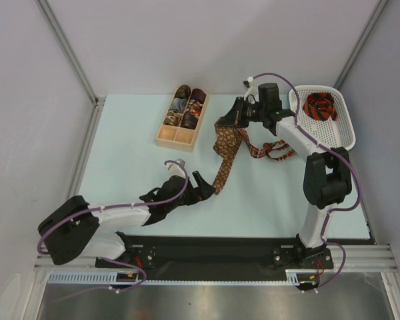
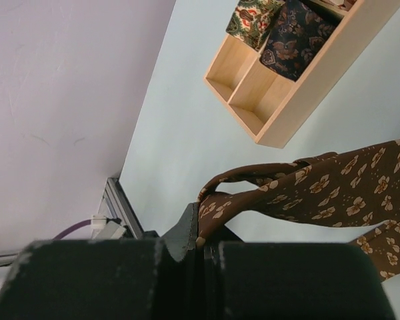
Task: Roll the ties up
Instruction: Move the tie to the center of the board, then flatten the tie
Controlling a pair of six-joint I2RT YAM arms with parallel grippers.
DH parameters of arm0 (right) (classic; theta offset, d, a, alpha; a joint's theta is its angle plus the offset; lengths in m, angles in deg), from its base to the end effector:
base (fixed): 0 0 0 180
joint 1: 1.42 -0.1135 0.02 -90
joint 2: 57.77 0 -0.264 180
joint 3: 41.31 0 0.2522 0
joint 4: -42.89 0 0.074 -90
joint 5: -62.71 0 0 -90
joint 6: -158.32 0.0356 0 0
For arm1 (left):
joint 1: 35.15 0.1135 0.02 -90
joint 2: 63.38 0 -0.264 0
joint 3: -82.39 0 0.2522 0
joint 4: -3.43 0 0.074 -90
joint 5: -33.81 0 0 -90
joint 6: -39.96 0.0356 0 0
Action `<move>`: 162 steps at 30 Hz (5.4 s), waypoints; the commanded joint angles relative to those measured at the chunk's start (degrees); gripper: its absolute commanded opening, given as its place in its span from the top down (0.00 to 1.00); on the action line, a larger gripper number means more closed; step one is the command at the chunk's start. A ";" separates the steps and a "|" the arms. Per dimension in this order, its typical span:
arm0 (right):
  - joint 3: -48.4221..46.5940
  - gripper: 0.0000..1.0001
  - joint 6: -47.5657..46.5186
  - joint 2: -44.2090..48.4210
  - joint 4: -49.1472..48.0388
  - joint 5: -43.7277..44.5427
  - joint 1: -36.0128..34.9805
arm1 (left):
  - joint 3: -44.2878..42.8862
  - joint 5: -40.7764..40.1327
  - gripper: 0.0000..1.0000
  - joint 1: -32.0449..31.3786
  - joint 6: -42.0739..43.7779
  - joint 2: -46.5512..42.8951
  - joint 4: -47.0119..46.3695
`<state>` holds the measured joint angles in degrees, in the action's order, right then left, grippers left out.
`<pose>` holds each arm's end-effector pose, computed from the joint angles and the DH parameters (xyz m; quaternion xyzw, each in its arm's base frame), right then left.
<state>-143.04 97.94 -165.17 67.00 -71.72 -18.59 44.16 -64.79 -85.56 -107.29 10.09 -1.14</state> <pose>0.4094 0.1526 0.2911 -0.1017 0.8167 0.4846 0.2964 0.1601 -0.1853 0.1654 -0.0887 0.8627 -0.3600 0.3439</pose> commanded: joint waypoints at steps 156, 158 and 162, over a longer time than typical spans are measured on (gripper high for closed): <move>4.56 0.19 -29.45 -14.77 -5.34 50.65 -28.53 | 18.23 6.75 1.00 8.31 10.06 -31.90 17.89; 3.85 0.20 -29.45 -16.17 -5.60 53.82 -28.54 | 18.67 6.84 1.00 8.31 10.06 -32.25 17.89; 0.69 0.36 -31.47 -19.51 -3.76 57.42 -28.01 | 18.93 6.14 1.00 8.31 10.41 -32.25 17.97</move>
<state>-139.78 68.66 -181.14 61.95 -20.09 -47.05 62.35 -58.76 -77.61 -97.94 -21.71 18.34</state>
